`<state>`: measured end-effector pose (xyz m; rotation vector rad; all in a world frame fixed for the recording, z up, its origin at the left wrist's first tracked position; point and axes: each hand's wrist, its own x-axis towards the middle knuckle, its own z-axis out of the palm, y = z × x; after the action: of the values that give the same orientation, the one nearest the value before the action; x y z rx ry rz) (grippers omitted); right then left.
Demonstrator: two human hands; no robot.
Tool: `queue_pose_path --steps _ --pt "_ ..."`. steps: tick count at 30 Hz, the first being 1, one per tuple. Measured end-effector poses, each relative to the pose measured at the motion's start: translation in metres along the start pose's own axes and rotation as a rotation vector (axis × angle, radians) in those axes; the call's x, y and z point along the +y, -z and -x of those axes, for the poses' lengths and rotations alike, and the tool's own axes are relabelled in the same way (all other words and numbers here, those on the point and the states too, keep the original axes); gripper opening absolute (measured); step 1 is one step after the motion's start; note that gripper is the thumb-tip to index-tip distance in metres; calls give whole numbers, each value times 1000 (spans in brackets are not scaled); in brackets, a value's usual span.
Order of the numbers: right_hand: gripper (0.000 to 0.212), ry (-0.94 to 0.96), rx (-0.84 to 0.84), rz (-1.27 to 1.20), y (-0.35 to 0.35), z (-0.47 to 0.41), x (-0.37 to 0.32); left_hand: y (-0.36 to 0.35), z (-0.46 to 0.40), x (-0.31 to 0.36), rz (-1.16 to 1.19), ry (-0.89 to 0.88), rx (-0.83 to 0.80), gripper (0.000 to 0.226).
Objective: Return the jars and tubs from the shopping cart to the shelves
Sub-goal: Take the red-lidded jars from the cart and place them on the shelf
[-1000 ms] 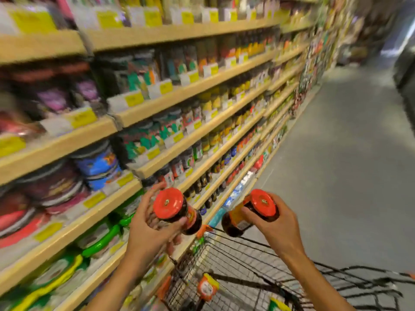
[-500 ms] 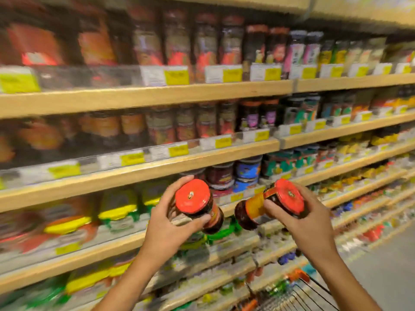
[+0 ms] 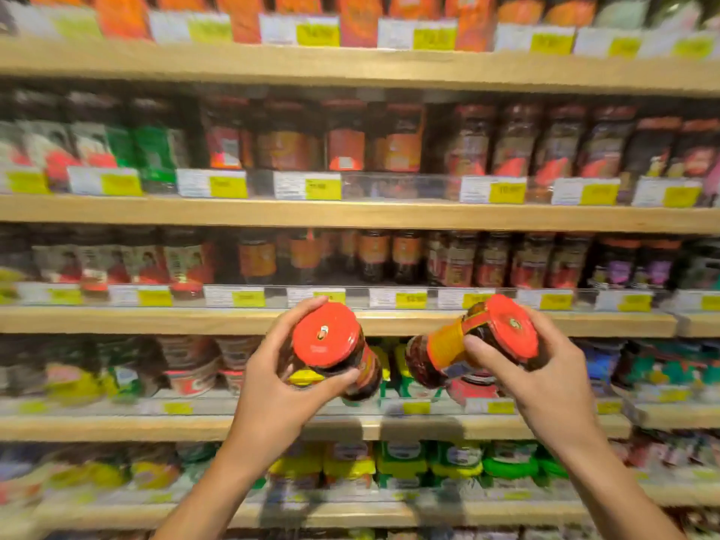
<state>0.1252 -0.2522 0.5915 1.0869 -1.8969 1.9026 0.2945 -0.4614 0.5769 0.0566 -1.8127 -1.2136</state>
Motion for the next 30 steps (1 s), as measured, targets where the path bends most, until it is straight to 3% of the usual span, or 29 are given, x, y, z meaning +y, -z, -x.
queue_pose_path --steps 8,16,30 --pt "62 55 24 -27 -50 -28 -21 38 -35 14 -10 -121 9 79" --pt "61 88 169 -7 -62 -44 -23 37 -98 -1 -31 -312 39 80" --pt "62 112 283 60 -66 -64 -12 22 -142 -64 -213 -413 -92 74"
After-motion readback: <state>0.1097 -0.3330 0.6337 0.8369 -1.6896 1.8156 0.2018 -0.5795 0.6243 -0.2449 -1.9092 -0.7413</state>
